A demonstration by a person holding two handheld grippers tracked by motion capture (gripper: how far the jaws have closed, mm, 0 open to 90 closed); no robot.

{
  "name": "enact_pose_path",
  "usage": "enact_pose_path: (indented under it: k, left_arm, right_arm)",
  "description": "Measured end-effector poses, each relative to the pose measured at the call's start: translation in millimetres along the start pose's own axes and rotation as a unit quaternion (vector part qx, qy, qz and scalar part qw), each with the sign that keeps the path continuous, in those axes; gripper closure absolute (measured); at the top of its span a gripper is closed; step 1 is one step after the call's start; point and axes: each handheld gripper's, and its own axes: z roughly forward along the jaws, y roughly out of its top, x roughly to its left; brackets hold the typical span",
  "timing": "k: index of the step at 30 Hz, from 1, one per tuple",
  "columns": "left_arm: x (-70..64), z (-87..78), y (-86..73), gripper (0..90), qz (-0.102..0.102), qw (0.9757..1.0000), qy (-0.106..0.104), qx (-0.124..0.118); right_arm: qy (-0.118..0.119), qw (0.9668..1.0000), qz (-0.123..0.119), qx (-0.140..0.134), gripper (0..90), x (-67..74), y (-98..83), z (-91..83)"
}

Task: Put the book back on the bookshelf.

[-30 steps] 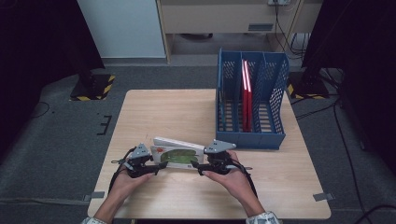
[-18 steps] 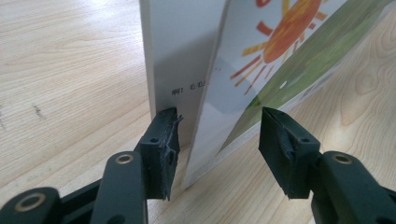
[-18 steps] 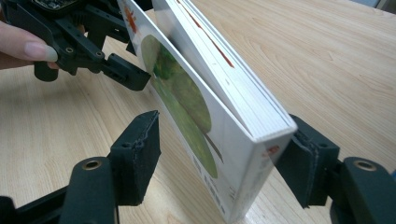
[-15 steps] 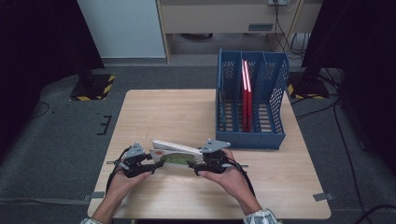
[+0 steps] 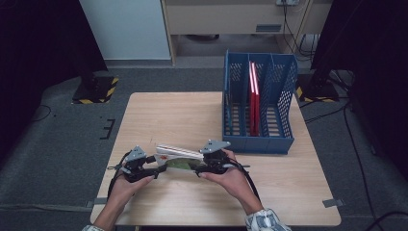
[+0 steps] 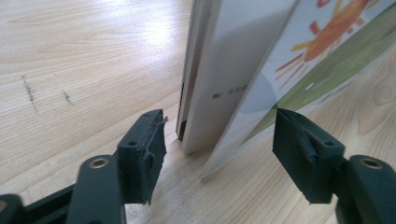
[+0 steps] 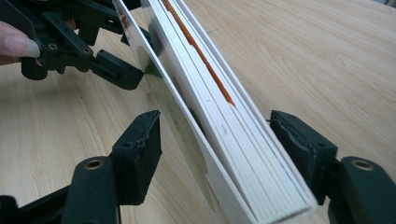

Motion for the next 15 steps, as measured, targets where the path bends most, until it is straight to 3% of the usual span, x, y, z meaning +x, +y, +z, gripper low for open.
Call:
enact_pose_path:
  k: [15]
  left_arm:
    - [1.3,1.1,0.6,34.2,-0.001,0.9999,0.010,-0.009]
  right_arm:
    - [0.005,0.9999,-0.012,0.007,48.7,1.8,5.9,9.0]
